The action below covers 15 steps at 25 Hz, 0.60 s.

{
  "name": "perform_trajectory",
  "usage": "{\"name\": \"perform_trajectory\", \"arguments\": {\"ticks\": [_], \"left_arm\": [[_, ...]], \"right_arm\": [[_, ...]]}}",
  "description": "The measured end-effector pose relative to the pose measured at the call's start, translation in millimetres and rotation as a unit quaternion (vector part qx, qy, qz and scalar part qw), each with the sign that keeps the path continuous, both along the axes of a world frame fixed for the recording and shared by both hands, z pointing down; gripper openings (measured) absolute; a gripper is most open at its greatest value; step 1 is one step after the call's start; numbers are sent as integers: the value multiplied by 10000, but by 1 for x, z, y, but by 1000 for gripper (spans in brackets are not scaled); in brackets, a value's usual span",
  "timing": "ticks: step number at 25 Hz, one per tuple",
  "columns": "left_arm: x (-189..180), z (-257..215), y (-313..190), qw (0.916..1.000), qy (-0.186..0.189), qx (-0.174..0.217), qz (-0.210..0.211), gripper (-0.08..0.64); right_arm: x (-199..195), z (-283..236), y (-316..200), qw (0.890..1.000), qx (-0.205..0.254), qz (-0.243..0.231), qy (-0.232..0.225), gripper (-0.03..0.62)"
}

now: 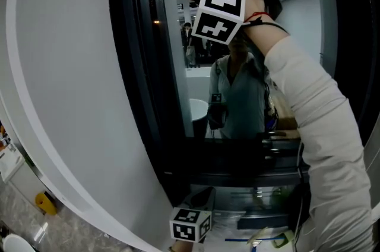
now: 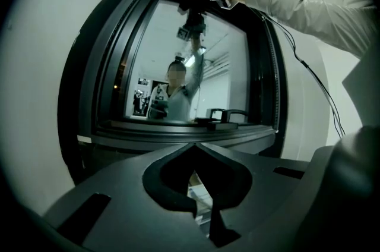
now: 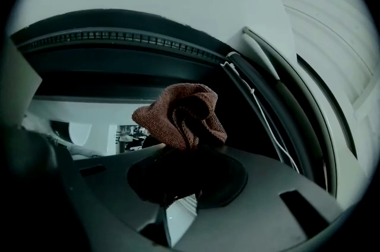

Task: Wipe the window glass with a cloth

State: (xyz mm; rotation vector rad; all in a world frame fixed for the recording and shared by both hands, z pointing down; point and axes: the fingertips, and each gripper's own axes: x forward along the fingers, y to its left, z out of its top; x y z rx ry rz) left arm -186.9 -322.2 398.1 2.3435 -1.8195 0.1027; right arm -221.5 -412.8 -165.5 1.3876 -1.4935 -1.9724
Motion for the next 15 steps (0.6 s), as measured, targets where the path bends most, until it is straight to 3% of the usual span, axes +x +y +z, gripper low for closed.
{"name": "perform_trajectory", "arguments": {"ticks": [15], "left_arm": [[1,0,5,10000,3,21,-48,5]], "right_arm": [[-1,25,-2,9986,-424,-256,-173,61]]}}
